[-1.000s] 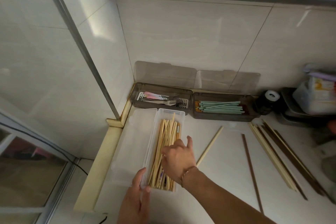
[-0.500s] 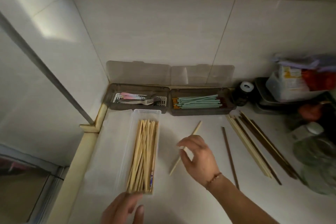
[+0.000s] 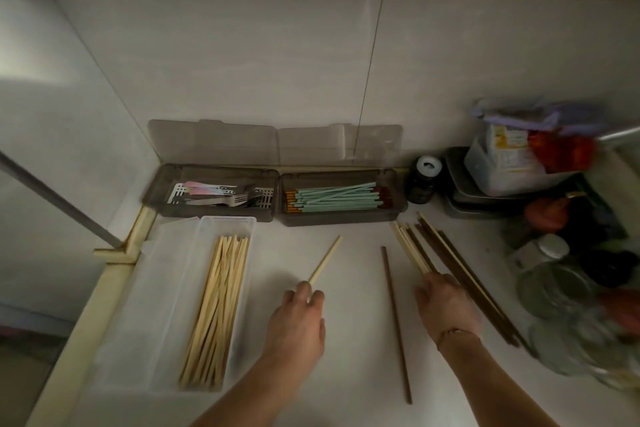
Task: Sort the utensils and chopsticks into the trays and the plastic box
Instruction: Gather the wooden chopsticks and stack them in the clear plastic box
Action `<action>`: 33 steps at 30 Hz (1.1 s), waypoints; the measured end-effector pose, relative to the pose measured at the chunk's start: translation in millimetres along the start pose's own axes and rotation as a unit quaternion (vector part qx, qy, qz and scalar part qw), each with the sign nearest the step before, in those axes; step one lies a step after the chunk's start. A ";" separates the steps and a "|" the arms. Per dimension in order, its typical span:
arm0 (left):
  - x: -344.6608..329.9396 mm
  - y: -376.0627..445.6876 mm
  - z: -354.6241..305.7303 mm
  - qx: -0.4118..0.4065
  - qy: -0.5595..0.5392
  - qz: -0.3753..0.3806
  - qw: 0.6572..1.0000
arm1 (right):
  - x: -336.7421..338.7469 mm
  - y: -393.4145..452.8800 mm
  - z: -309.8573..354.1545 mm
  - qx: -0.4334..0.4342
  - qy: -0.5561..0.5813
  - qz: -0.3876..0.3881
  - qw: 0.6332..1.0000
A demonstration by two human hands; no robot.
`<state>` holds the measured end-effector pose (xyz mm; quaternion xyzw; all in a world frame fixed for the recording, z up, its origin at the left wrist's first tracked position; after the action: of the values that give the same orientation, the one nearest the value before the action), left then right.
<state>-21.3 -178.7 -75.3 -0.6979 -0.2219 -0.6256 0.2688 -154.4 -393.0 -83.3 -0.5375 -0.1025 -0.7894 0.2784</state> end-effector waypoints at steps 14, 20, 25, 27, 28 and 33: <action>4.2 19.4 1.6 0.084 -0.092 -0.017 0.992 | -0.4 21.0 -13.0 0.010 -0.009 0.009 1.000; 64.9 -23.1 22.4 -0.023 -0.198 -0.091 0.976 | -3.2 22.9 -15.6 0.009 -0.011 -0.003 1.000; 90.1 -51.1 84.7 0.054 -0.210 -0.167 0.962 | -4.5 22.5 -9.2 0.008 -0.057 0.001 0.998; 86.7 -57.1 105.2 0.103 -0.196 -0.152 0.963 | -3.4 19.9 -5.8 0.010 -0.088 -0.003 0.996; 83.3 -59.7 113.6 0.123 -0.193 -0.139 0.963 | -3.2 17.4 -4.5 0.009 -0.108 -0.003 0.994; 60.6 -60.9 131.6 0.162 -0.140 -0.051 0.975 | -1.5 -3.0 9.6 -0.010 -0.169 -0.001 0.985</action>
<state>45.8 -48.3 -18.8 -0.7135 -0.3911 -0.4905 0.3119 -148.1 -385.6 -80.3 -0.6661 -0.1407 -0.6882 0.2509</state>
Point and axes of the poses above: each hand's wrist, its own y-axis towards the middle knuckle, its own x-axis out of the back of the hand, z = x × y, the point moved 2 cm from there along y, towards the middle knuckle, and after that the axes turned 12 degrees about y, right-handed, at the moved point
